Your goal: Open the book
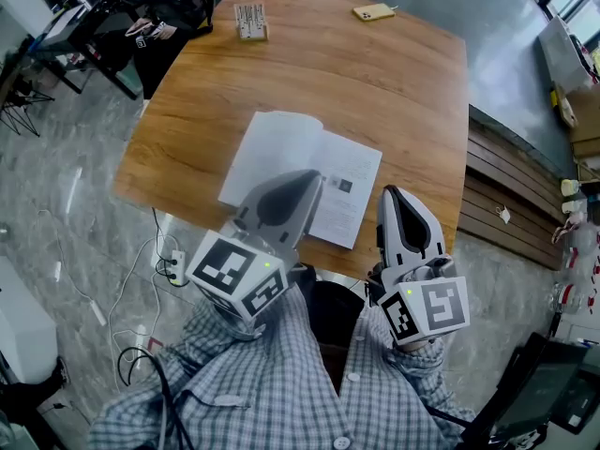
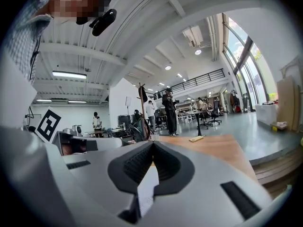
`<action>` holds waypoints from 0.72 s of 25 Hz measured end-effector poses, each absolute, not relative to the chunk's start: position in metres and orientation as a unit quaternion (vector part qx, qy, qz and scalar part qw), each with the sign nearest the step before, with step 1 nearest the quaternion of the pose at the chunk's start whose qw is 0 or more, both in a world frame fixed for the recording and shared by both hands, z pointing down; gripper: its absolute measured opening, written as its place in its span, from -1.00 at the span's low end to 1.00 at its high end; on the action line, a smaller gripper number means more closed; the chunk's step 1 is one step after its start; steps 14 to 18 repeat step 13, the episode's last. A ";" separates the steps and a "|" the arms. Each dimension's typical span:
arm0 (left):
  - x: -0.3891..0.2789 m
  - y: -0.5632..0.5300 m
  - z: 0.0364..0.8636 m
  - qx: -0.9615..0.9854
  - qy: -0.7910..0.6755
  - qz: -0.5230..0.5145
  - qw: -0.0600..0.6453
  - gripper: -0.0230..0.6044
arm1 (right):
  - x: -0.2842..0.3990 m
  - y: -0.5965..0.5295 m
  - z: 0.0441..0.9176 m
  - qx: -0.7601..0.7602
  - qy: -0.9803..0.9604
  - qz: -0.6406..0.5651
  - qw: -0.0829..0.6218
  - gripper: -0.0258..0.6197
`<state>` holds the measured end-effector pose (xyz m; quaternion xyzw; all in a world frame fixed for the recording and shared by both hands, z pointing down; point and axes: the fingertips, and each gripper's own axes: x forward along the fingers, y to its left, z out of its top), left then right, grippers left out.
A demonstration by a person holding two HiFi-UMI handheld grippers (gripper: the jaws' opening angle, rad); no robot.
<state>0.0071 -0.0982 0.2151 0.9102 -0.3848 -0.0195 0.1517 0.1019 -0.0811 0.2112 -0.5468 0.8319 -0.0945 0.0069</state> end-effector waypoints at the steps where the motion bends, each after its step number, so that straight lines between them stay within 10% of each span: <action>1: 0.007 -0.098 0.215 0.910 -0.385 -0.019 0.151 -0.90 | 0.101 -0.081 0.211 -0.547 0.832 -0.095 0.007 -0.86; 18: 0.005 -0.098 0.219 0.908 -0.389 -0.012 0.156 -0.90 | 0.098 -0.080 0.215 -0.542 0.835 -0.101 0.005 -0.86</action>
